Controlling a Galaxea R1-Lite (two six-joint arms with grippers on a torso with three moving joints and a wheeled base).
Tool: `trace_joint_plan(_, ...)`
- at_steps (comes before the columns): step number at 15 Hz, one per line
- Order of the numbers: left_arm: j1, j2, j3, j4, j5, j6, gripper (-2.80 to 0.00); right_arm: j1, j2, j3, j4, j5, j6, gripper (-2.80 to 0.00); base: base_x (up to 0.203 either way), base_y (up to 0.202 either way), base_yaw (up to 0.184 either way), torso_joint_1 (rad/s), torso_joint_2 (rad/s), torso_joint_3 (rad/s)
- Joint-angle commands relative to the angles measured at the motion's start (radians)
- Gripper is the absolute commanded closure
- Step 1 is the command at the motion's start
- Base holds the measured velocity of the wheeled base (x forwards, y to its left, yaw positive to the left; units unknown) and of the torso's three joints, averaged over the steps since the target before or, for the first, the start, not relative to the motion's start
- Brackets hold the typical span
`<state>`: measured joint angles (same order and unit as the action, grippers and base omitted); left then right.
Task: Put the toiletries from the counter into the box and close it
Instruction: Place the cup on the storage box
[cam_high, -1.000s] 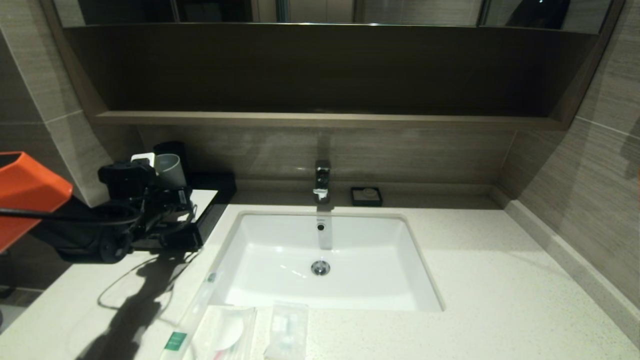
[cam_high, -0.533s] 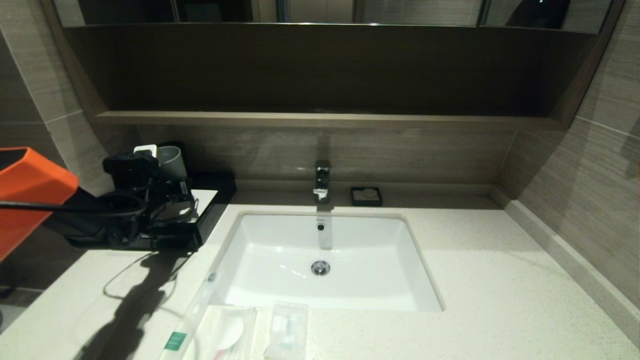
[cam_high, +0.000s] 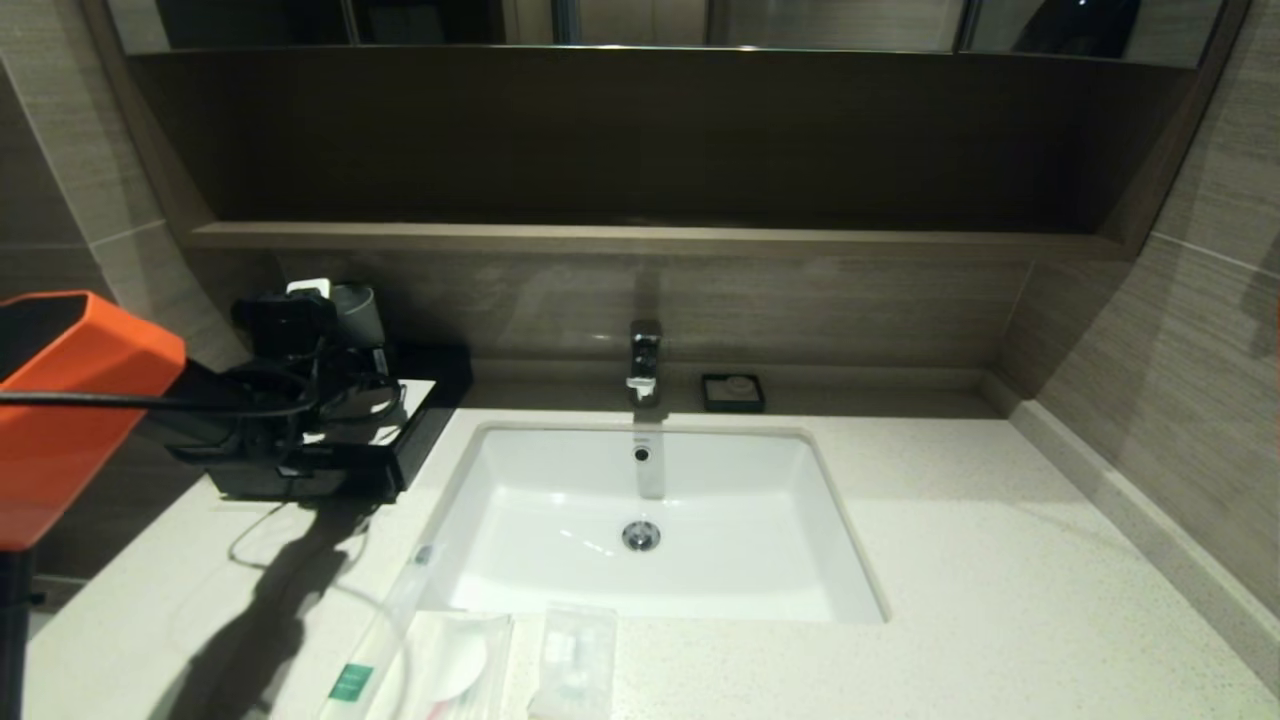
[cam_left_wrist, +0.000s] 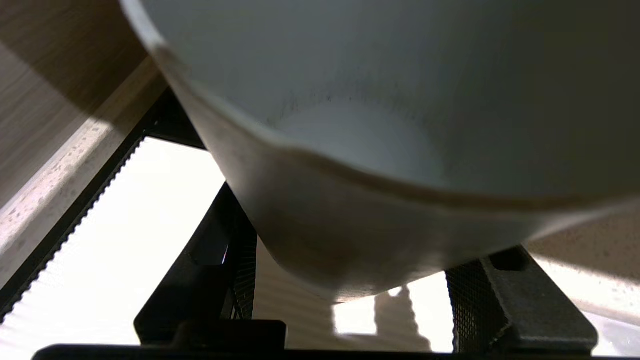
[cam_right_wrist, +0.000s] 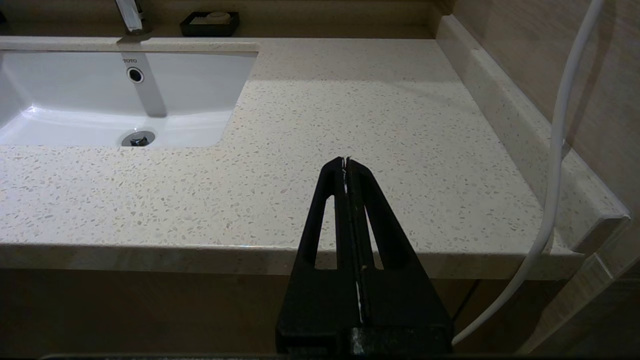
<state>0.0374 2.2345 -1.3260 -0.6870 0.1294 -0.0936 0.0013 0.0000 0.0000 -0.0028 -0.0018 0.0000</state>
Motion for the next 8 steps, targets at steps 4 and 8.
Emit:
trace_joint_plan(4, -0.001, 0.057, -0.092, 0.038, 0.001, -0.001, 0.0, 0.0, -0.003, 0.002, 0.0, 0.0, 0.0, 0.0, 0.0, 0.0, 0.0, 0.0, 0.0, 0.0)
trace_joint_plan(8, 0.0, 0.086, -0.126, 0.045, 0.001, -0.002, 0.0, 0.0, -0.002, 0.002, 0.0, 0.0, 0.0, 0.0, 0.0, 0.0, 0.0, 0.0, 0.0, 0.0)
